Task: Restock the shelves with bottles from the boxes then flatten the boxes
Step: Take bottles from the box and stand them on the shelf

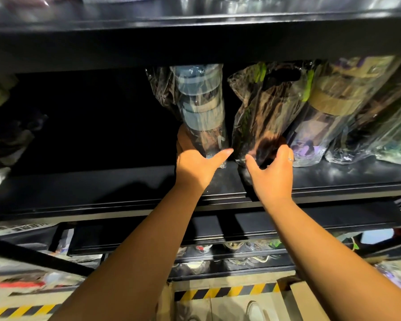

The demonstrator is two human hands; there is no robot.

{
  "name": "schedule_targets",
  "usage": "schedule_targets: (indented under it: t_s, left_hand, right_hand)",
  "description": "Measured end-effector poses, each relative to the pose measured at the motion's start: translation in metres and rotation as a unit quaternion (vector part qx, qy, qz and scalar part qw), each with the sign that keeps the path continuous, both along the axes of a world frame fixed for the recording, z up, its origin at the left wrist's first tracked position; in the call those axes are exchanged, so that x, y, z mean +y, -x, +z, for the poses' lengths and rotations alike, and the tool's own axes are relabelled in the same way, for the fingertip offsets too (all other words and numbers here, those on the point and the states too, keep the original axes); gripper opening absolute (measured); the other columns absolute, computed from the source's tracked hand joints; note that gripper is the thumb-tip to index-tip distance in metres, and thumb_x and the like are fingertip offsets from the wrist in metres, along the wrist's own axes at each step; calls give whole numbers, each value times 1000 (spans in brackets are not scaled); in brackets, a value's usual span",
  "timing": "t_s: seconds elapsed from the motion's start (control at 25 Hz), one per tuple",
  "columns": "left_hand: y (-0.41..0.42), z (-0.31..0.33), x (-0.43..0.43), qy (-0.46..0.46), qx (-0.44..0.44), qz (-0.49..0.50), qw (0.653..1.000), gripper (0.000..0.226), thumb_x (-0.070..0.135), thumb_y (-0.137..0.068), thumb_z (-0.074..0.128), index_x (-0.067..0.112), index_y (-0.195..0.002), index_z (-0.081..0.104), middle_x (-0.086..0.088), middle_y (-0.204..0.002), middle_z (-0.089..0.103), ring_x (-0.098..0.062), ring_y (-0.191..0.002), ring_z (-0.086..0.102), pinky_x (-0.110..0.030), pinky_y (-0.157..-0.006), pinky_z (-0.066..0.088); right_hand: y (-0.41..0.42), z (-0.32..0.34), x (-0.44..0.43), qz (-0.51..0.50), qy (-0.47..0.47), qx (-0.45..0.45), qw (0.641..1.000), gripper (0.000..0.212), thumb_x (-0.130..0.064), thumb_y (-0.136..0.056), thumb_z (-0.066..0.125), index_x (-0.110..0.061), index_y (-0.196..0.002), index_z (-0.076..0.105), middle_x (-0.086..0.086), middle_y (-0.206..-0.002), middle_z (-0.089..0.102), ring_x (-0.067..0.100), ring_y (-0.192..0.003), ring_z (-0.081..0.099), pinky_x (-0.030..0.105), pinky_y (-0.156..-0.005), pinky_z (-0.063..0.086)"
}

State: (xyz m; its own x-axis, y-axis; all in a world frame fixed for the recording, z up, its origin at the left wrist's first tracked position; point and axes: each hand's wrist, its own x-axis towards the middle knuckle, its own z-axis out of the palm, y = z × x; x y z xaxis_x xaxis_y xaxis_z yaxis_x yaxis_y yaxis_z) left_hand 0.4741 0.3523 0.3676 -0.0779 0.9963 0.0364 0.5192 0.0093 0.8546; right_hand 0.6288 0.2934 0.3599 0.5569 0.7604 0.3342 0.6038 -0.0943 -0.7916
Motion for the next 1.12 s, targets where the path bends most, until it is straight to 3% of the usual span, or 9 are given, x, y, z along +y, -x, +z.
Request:
schedule_targets:
  t_s: [0.12,0.28,0.44,0.52,0.6,0.72,0.8,1.0,1.12]
  left_hand:
    - [-6,13,9,-10,-118,-13,993,111,49,-62,89,13,-151,34,2,-139,53,-13,-127,52,-13,-97,42]
    - [5,14,9,-24,-153,20,988,103,63,-56,82,14,-140,48,2,-130,62,-14,-117,60,-25,-97,49]
    - [16,13,21,26,-230,61,971,96,54,-72,80,10,-146,39,2,-142,53,-17,-127,52,5,-72,33]
    - [21,14,20,-35,-229,78,970,101,48,-75,81,17,-154,24,2,-148,46,-18,-135,46,9,-80,31]
    - [30,13,13,-96,-243,83,962,98,37,-71,86,20,-148,28,0,-140,50,-17,-127,53,-9,-98,44]
    - [38,7,-1,-87,-250,42,964,56,34,-76,85,23,-117,49,0,-110,62,-13,-99,64,-25,-87,52]
    - [43,5,-5,-43,-295,13,955,70,38,-73,85,19,-128,45,-3,-119,63,-15,-108,65,-36,-96,53]
    - [35,9,-13,-103,-236,47,965,68,12,-80,83,6,-133,40,-3,-116,59,5,-100,61,-9,-88,45]
    - [29,11,-12,-80,-187,47,978,32,19,-79,85,24,-91,56,13,-82,56,11,-62,57,-5,-63,44]
  right_hand:
    - [-1,1,-1,-3,3,-6,1000,41,-29,-85,73,-3,-102,45,15,-113,46,19,-91,38,19,-70,26]
    - [0,2,-2,-6,5,-6,1000,40,-30,-87,71,-3,-102,45,13,-113,46,14,-89,35,18,-68,24]
    - [0,2,-3,-8,4,-5,1000,40,-30,-87,71,-3,-102,46,14,-113,46,15,-90,35,18,-70,26]
    - [0,3,-3,-7,1,-1,1000,39,-29,-87,72,-4,-101,45,14,-113,47,16,-90,36,20,-70,27]
    - [1,2,-2,-8,1,-1,1000,40,-29,-87,72,-3,-102,46,14,-113,46,16,-90,37,22,-71,28]
    - [1,2,-2,-10,9,-4,1000,41,-31,-87,71,-3,-102,45,14,-114,46,18,-91,38,23,-71,29]
    - [2,2,-2,-9,8,0,1000,40,-31,-87,71,-5,-100,44,12,-111,44,20,-91,40,25,-71,30]
    - [0,0,-1,-7,11,5,1000,40,-31,-86,72,-5,-99,44,11,-109,43,21,-91,40,27,-71,32]
    - [1,0,-1,-5,15,28,999,50,-28,-85,74,1,-113,44,16,-122,42,22,-103,39,33,-88,39]
